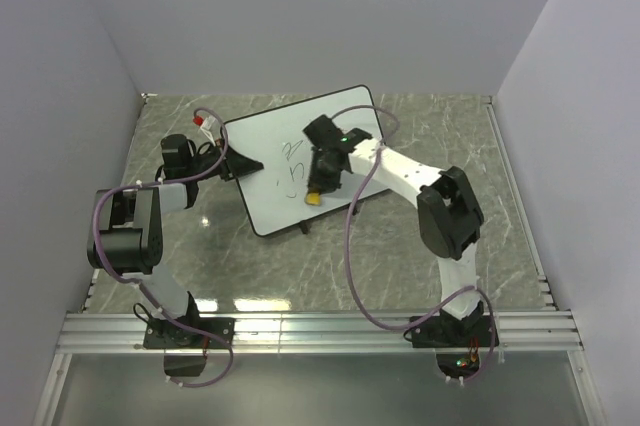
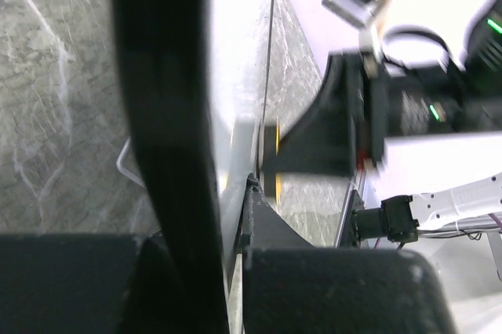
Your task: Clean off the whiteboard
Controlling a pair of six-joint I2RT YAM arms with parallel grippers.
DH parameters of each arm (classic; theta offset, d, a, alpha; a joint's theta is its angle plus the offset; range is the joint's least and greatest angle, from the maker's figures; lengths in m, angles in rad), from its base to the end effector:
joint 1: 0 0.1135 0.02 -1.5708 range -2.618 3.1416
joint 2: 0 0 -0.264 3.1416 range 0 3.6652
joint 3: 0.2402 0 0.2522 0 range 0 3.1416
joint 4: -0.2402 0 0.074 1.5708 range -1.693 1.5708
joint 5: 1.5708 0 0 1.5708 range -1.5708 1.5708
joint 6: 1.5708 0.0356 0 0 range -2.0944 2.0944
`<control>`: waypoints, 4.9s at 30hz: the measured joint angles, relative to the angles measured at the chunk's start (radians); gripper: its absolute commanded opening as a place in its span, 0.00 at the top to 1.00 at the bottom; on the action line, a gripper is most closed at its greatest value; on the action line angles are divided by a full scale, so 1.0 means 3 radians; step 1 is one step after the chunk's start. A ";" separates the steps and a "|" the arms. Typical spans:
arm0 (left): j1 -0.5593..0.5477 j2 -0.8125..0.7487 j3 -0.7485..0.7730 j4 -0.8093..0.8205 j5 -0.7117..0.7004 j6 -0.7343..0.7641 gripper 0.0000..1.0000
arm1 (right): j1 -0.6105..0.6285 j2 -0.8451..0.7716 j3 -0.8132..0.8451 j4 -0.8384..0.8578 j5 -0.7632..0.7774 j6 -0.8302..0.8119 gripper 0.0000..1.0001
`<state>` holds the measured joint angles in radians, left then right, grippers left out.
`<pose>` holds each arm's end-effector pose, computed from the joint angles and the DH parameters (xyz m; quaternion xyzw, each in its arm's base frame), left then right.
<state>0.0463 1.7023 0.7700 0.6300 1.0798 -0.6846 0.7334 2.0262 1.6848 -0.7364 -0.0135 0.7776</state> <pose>0.3365 -0.0158 0.1872 0.0376 0.7542 -0.5526 0.3527 0.3257 0.2941 0.2286 0.0198 0.9695 0.1721 0.1731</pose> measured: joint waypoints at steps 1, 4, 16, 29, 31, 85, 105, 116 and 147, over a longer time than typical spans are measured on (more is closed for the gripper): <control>-0.0001 0.0000 0.0001 -0.0001 -0.0003 0.0000 1.00 | -0.0107 -0.0057 -0.0093 -0.0003 0.0036 0.0008 1.00; -0.0006 0.0000 0.0004 -0.0001 -0.0001 -0.0001 1.00 | -0.0308 -0.0140 -0.0254 -0.0062 0.0178 0.0006 1.00; -0.0011 -0.0005 0.0015 -0.0025 0.0003 0.0011 1.00 | 0.0281 0.0198 0.0449 -0.0417 0.0682 -0.0191 1.00; -0.0039 -0.0013 0.0025 -0.0056 -0.0036 0.0038 1.00 | 0.0689 0.0937 0.1929 -0.0514 0.0329 -0.0365 1.00; -0.0061 -0.0013 0.0032 -0.0070 -0.0070 0.0037 1.00 | 0.0598 0.0888 0.1845 -0.0512 0.0212 -0.0308 1.00; -0.0126 -0.0041 0.0056 -0.0155 -0.0113 0.0136 1.00 | 0.0189 0.0076 0.0023 -0.0067 -0.0079 -0.0322 1.00; -0.0142 -0.0048 0.0066 -0.0174 -0.0132 0.0108 1.00 | -0.0154 0.0490 0.1217 -0.0586 0.0011 -0.0212 1.00; -0.0145 -0.0051 0.0066 -0.0181 -0.0136 0.0106 1.00 | -0.0158 0.0890 0.2102 0.0150 -0.0272 0.0251 1.00; -0.0161 0.0008 0.0069 -0.0239 -0.0093 0.0089 1.00 | -0.0163 0.0102 0.0479 0.0505 0.0247 0.0530 1.00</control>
<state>-0.0021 1.7046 0.7906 0.5583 1.0519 -0.6579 0.6846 2.0567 1.8286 -0.5850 0.0605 0.9367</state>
